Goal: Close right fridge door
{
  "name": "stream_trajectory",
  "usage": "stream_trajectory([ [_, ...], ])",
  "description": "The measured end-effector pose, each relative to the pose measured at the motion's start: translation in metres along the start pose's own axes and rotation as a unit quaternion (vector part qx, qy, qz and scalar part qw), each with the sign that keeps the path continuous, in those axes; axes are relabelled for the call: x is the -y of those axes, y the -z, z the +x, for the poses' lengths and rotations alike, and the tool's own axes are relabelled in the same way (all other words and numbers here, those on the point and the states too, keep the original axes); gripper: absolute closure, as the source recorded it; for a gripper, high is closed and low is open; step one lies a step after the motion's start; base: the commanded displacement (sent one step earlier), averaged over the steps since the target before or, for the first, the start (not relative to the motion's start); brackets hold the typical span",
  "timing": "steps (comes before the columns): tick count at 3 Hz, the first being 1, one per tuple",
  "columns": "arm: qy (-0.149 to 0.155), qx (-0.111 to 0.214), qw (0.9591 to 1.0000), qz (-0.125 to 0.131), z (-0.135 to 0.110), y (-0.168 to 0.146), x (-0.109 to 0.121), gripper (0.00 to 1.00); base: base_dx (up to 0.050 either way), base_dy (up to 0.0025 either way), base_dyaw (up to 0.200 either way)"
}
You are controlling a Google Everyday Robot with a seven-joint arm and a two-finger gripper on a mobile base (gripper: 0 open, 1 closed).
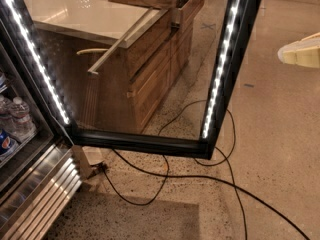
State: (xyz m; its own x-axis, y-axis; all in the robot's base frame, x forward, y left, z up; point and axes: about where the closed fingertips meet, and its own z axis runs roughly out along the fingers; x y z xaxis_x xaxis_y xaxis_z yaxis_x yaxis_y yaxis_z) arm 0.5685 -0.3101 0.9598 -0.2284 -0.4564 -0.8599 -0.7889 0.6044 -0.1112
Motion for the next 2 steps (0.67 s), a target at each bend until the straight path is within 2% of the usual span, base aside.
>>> stream_trajectory([
  [1,0.033,0.011,0.9994,0.001,-0.0208,-0.0331,0.0310,1.00,0.000,0.00000,0.000],
  [2,0.028,0.017,0.9995,0.004,-0.0176,-0.0352,0.0391,1.00,0.000,0.00000,0.000],
])
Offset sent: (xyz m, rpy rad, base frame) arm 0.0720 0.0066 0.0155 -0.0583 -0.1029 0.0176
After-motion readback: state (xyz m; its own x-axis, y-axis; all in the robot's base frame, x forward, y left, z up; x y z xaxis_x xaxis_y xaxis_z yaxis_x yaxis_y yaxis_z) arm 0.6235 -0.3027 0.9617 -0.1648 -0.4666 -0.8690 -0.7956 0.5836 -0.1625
